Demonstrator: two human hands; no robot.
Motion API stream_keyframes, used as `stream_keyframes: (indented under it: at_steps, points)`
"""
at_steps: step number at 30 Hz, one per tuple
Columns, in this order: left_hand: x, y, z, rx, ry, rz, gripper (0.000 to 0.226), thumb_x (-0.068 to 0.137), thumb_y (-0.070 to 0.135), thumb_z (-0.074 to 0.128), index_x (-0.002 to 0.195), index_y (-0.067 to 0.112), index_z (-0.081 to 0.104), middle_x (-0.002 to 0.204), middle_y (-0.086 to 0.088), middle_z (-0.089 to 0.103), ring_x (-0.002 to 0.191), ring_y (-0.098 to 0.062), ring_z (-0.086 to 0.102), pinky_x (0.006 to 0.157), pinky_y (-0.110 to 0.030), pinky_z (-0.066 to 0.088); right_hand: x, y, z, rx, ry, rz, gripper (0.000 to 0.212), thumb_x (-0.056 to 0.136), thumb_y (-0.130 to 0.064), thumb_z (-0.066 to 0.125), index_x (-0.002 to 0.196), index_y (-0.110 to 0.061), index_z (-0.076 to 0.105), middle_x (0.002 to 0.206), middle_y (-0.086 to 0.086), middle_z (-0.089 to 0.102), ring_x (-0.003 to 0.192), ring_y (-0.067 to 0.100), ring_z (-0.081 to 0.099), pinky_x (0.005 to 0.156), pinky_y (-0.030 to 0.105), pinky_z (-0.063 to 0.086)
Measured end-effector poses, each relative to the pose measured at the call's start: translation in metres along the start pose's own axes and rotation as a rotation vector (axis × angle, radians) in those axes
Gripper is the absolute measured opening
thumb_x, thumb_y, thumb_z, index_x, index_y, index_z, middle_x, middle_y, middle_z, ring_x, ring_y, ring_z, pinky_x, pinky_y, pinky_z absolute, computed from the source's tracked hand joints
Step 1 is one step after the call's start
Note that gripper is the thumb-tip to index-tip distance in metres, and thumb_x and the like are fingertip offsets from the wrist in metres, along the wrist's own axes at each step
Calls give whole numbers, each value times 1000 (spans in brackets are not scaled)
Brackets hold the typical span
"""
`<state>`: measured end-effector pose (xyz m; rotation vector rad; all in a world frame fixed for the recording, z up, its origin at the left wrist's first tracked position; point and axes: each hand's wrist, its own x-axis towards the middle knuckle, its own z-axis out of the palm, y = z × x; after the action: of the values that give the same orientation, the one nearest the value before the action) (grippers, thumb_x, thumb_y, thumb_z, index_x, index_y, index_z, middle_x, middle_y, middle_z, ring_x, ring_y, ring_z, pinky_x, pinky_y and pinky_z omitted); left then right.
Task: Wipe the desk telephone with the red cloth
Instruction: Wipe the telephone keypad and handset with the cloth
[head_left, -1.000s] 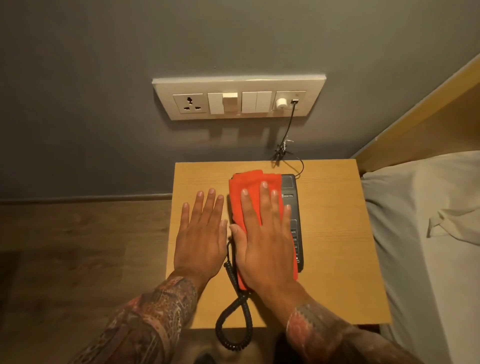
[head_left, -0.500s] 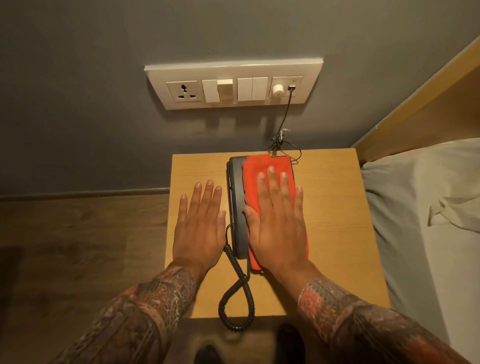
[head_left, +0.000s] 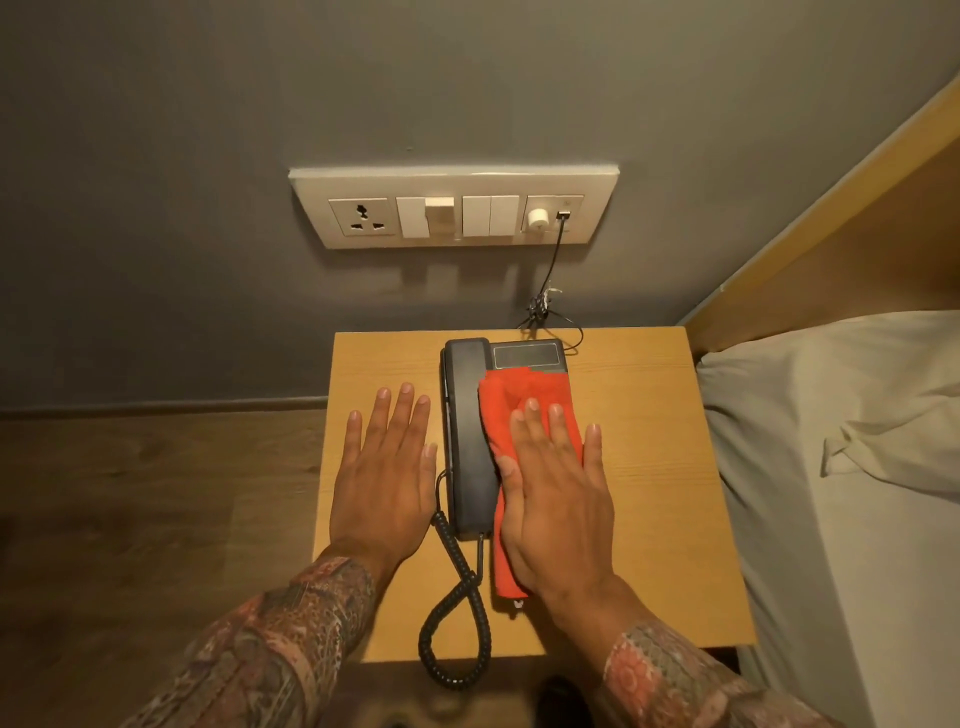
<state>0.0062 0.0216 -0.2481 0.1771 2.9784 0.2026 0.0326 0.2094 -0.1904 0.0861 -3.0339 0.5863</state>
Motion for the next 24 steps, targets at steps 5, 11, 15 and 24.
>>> stream_keyframes:
  at_steps: [5, 11, 15, 24]
  points:
    - [-1, -1, 1, 10, 10, 9, 62, 110, 41, 7, 167, 18, 5, 178, -8, 7, 165, -28, 3, 132, -58, 15, 63, -20, -13, -5, -117, 100, 62, 112, -43, 20, 164, -12, 31, 173, 9, 28, 163, 28, 17, 132, 49, 4]
    - [-1, -1, 4, 25, 19, 5, 63, 109, 41, 3, 167, 18, 3, 178, -8, 7, 165, -28, 3, 133, -57, 15, 61, -7, 8, -69, -91, 1, 66, 112, -43, 22, 169, -13, 8, 178, 8, 6, 165, 26, -2, 132, 50, 5]
    - [0, -2, 4, 42, 12, 10, 62, 109, 41, 4, 167, 18, 1, 178, -9, 5, 165, -29, 2, 133, -57, 13, 48, 2, 20, -88, -4, -15, 66, 111, -40, 29, 168, -10, 17, 177, 9, 14, 165, 26, 4, 132, 52, 8]
    - [0, 0, -2, 12, -27, 4, 64, 108, 41, 4, 167, 17, 4, 178, -9, 6, 165, -30, 1, 133, -57, 10, 20, 15, 32, -88, 14, 5, 64, 111, -44, 20, 169, -20, 17, 179, -1, 10, 165, 25, 3, 128, 60, 17]
